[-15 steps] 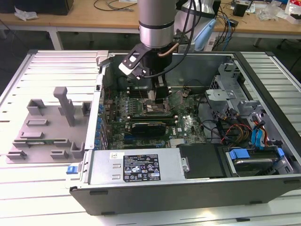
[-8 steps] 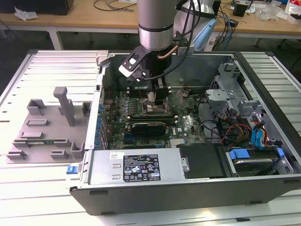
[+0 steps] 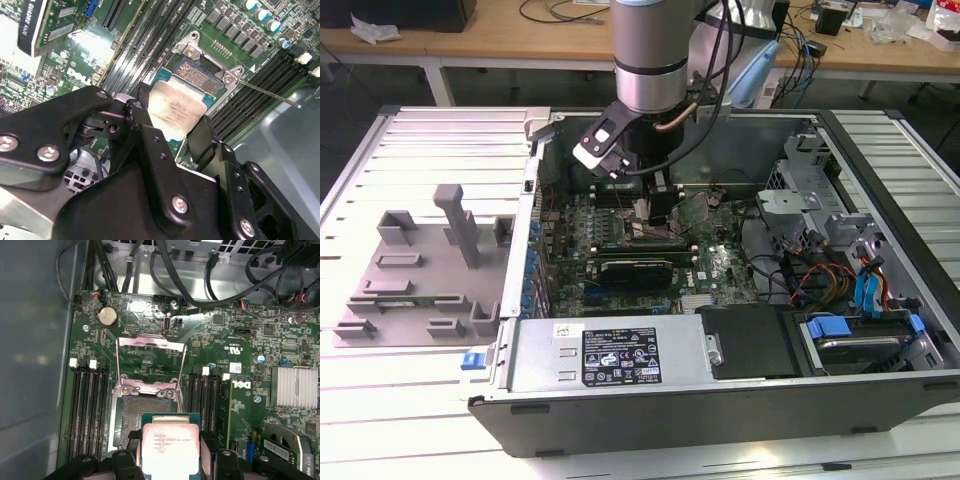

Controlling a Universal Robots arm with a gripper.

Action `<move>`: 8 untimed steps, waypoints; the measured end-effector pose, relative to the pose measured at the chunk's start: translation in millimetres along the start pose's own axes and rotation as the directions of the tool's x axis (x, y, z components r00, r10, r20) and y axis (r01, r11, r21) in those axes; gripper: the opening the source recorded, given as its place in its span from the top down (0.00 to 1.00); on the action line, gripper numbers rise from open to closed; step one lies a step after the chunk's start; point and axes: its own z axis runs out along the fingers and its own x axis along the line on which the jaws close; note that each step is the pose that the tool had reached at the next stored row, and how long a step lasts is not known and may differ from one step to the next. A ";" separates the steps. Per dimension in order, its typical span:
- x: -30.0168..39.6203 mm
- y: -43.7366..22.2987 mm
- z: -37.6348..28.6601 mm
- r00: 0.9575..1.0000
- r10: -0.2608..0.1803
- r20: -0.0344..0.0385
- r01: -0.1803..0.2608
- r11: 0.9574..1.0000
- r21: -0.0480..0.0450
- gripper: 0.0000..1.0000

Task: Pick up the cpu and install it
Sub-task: 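Place the cpu into insertion slot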

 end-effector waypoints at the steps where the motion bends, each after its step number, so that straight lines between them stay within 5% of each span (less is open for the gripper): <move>1: 2.3 0.1 0.8 1.000 0.001 0.000 -0.001 1.000 0.000 0.45; 8: 6.9 0.4 7.8 0.999 0.054 0.005 -0.054 0.999 0.001 0.45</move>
